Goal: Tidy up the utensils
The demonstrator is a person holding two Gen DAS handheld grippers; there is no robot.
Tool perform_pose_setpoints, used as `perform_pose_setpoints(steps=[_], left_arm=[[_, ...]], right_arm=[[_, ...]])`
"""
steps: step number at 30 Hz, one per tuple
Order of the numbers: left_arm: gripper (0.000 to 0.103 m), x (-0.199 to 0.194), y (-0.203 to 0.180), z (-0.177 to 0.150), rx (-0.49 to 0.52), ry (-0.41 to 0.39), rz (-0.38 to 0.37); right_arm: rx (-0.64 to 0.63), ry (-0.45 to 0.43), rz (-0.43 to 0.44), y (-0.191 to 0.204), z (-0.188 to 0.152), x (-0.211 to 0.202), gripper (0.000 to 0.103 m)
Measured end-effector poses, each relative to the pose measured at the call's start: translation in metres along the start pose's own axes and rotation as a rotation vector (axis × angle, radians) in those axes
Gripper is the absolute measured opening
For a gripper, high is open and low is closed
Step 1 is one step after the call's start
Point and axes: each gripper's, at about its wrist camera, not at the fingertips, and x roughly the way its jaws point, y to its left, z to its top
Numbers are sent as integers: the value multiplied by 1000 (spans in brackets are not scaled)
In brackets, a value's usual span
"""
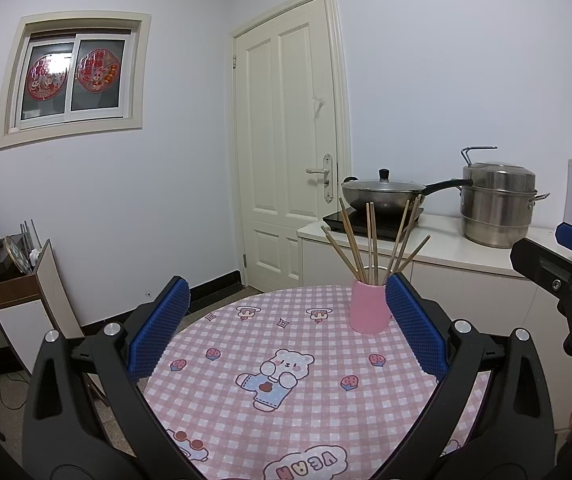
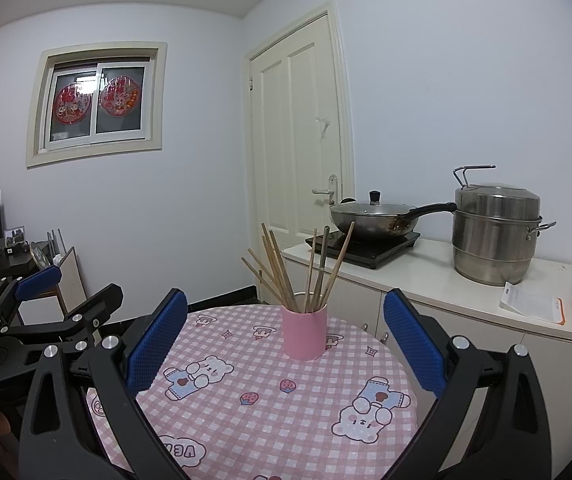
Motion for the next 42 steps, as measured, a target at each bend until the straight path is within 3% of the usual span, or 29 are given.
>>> perform_pose_setpoints(steps=[42], left_arm=[[97,9,4,-7,-2,24,-5]], right_arm=[[3,23,8,-3,-4,10,95]])
